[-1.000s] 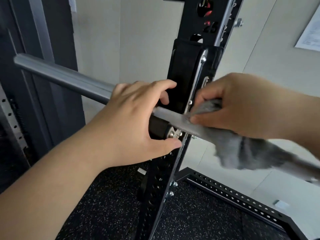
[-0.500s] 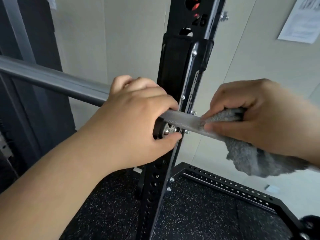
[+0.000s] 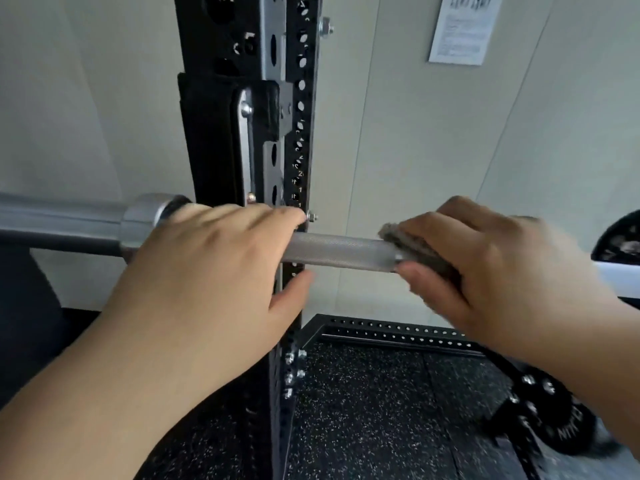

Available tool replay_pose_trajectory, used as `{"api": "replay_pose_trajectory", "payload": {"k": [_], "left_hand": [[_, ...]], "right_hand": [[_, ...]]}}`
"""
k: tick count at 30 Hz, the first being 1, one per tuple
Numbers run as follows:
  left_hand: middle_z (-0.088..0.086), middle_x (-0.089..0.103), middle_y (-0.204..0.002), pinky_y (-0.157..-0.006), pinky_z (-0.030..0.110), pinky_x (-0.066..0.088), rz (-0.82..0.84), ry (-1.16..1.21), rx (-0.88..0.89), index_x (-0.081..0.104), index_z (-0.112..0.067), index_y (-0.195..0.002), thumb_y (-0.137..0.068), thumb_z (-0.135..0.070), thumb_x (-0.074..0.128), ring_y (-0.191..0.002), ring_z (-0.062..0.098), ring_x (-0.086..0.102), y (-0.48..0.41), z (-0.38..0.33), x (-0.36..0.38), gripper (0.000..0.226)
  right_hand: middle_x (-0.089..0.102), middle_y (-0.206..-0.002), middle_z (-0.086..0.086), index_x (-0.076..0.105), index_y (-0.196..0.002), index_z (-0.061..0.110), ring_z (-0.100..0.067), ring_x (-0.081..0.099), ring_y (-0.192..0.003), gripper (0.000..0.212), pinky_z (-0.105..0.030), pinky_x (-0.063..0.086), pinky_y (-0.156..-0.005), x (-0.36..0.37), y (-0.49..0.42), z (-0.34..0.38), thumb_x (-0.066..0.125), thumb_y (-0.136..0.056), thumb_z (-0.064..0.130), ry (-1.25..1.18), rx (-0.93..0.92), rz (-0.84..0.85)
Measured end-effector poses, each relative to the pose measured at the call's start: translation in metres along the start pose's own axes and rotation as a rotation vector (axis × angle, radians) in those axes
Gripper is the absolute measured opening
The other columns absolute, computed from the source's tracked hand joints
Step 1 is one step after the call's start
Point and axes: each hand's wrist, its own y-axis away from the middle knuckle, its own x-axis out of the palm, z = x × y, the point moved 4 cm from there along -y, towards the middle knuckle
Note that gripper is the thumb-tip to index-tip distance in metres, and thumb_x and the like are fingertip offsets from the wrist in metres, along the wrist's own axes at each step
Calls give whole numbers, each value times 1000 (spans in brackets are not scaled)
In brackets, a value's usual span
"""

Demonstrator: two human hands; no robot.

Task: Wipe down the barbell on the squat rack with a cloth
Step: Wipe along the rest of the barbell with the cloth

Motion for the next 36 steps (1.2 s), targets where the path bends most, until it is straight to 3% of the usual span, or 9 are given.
{"api": "replay_pose_trajectory", "payload": {"k": [5, 10, 16, 19, 23, 26, 31, 33, 36], "left_hand": [[-9, 63, -85, -79, 42, 50, 93, 67, 35, 59, -26, -99, -85, -35, 49, -83, 23, 64, -14, -48, 3, 19], [-5, 70, -108, -91, 44, 50, 127, 95, 22, 43, -23, -142, -87, -33, 53, -98, 25, 65, -20, -93, 4, 57], [-8, 65, -125, -102, 47, 48, 178, 119, 89, 50, -27, -141, -90, -56, 27, -114, 20, 62, -36, -179, 17, 63], [-8, 61, -134, -108, 47, 45, 183, 111, 131, 48, -26, -147, -92, -59, 27, -124, 19, 58, -46, -237, 21, 67], [-2, 63, -133, -101, 49, 47, 157, 81, 157, 52, -21, -146, -90, -60, 31, -121, 24, 61, -63, -321, 34, 72], [1, 65, -127, -96, 49, 47, 114, 51, 170, 53, -18, -143, -87, -59, 32, -114, 27, 63, -76, -389, 46, 73], [4, 66, -124, -92, 48, 46, 90, 44, 206, 55, -17, -142, -85, -59, 34, -109, 32, 64, -99, -491, 57, 74], [5, 65, -127, -93, 48, 45, 86, 63, 223, 53, -18, -144, -86, -59, 36, -112, 32, 62, -107, -523, 60, 73], [2, 60, -136, -98, 47, 42, 87, 89, 253, 46, -20, -150, -90, -60, 35, -121, 29, 58, -121, -564, 65, 73]], "right_hand": [[60, -80, -3, 66, -89, 21, -28, 56, -49, 44, -26, 38, -46, 25, -19, 30, 45, -98, 59, 38, -40, -189], [53, -69, 3, 62, -80, 21, -25, 50, -44, 56, -24, 38, -45, 1, 26, -36, 46, -93, 74, 19, 23, -207], [55, -71, 3, 66, -77, 20, -26, 52, -45, 63, -30, 47, -42, -33, 106, -142, 43, -92, 77, 82, 143, -307], [56, -74, 2, 68, -80, 18, -26, 55, -50, 66, -32, 49, -44, -55, 155, -203, 43, -92, 78, 115, 190, -328], [60, -85, -1, 73, -94, 16, -26, 61, -66, 54, -41, 56, -63, -82, 227, -291, 54, -95, 66, 111, 245, -336], [64, -99, 0, 72, -110, 20, -25, 64, -86, 47, -46, 55, -81, -102, 273, -347, 51, -101, 61, 105, 304, -282], [60, -124, 5, 57, -138, 30, -23, 53, -126, 42, -52, 31, -120, -133, 339, -415, 47, -103, 49, 184, 409, -152], [58, -129, 6, 54, -142, 31, -19, 48, -133, 42, -53, 25, -125, -143, 359, -436, 48, -102, 42, 181, 454, -144], [58, -133, 4, 54, -143, 27, -20, 45, -134, 43, -48, 32, -122, -157, 384, -465, 46, -101, 34, 152, 494, -166]]}}
